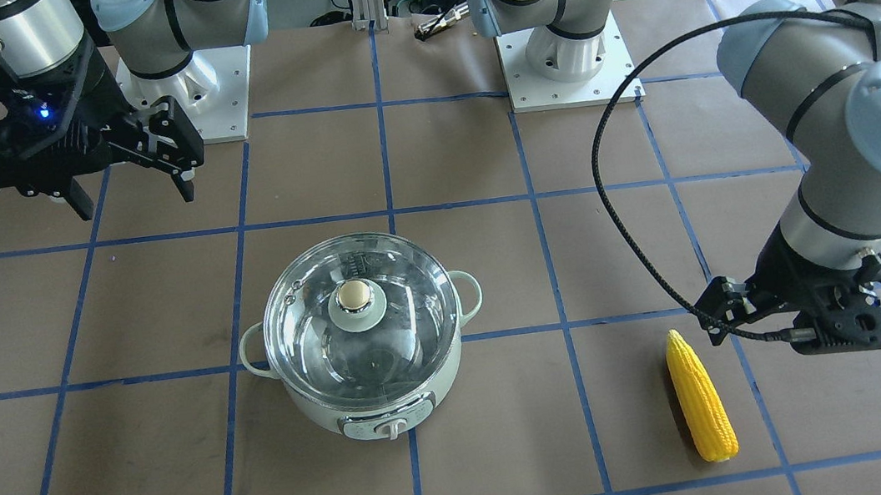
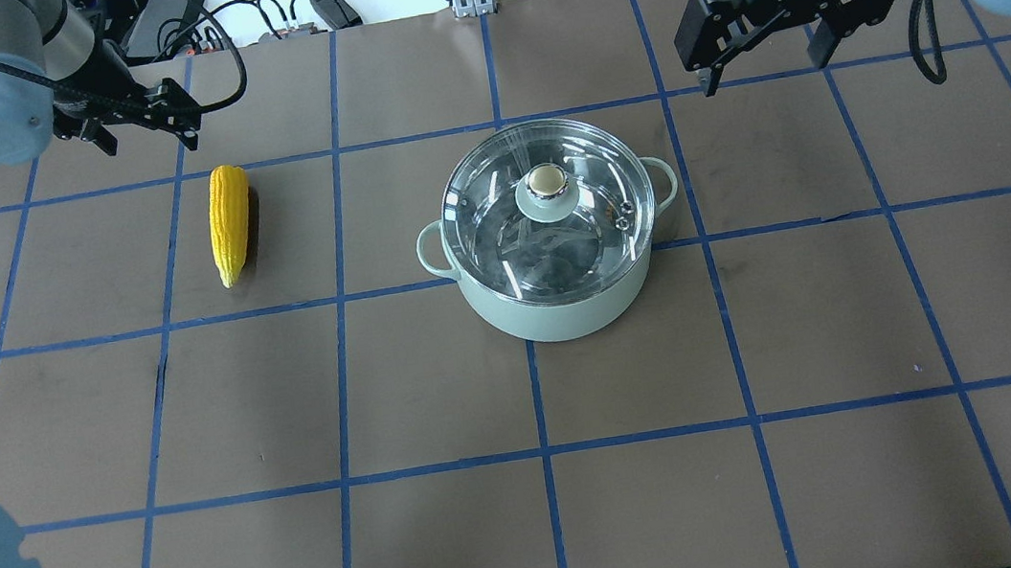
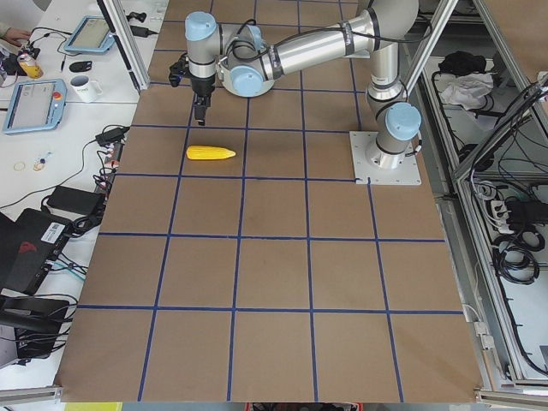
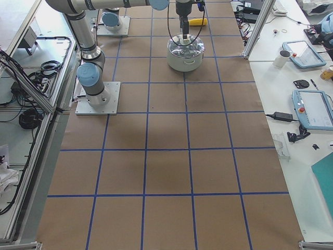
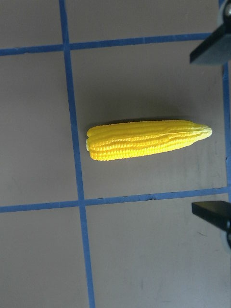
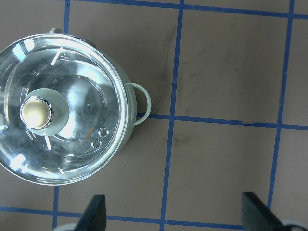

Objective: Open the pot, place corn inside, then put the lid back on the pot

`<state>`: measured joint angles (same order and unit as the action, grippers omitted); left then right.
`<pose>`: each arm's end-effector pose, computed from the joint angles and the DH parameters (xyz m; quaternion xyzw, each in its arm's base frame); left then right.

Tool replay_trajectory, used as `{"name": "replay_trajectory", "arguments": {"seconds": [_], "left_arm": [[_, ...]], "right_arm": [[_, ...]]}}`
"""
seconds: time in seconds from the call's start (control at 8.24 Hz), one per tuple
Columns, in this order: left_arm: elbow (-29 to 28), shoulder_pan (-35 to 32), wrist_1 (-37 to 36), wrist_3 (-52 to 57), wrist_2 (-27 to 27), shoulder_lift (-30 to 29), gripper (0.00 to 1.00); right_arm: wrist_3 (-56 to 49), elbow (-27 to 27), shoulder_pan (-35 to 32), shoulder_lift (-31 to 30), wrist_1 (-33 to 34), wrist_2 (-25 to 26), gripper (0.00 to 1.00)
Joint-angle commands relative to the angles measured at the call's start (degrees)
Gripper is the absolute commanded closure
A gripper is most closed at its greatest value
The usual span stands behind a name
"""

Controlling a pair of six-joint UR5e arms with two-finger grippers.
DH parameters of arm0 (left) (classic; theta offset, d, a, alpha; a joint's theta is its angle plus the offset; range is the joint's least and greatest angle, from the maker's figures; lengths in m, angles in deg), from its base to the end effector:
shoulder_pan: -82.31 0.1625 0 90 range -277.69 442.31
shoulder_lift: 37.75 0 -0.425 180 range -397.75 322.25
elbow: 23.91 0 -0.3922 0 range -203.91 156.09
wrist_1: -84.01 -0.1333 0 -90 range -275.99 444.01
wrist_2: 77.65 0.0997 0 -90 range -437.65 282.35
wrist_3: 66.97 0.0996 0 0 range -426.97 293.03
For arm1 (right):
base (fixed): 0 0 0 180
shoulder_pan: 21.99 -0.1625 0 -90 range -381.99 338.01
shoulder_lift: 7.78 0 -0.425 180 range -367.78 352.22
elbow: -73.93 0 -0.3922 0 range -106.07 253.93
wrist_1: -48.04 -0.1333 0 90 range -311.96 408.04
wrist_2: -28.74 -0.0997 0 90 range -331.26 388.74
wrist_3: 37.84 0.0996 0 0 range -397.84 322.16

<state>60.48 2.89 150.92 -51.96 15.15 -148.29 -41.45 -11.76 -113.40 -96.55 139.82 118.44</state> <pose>-0.0086 -0.6536 0.3751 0.0368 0.9965 -0.0640 0.0395 0.1463 -0.5051 0.5177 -0.0439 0.9981 -0.0424 0.0018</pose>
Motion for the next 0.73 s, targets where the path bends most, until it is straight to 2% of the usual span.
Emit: {"name": "replay_trajectory", "arguments": {"seconds": [0.0,0.24,0.36,0.49,0.61], "left_arm": [[0.43,0.05,-6.32,-2.26,-0.34,-7.38,0.00],[0.52,0.05,-6.53,-2.09,-0.26,-10.13,0.00],[0.43,0.05,-6.53,-1.57,-0.25,-11.18,0.00],[0.34,0.05,-7.14,-1.48,-0.25,-12.67,0.00],[0.34,0.14,-8.10,-1.48,-0.17,-13.90,0.00]], "right_arm": [[0.62,0.78,-0.17,1.92,0.24,-0.49,0.00],[7.26,1.05,-2.53,5.08,4.70,-1.63,0.00],[8.61,1.57,-5.33,7.88,8.90,-0.94,0.00],[11.93,2.97,-9.36,10.35,10.34,-0.85,0.00],[17.88,3.16,-12.97,12.98,13.57,-0.84,0.00]]}}
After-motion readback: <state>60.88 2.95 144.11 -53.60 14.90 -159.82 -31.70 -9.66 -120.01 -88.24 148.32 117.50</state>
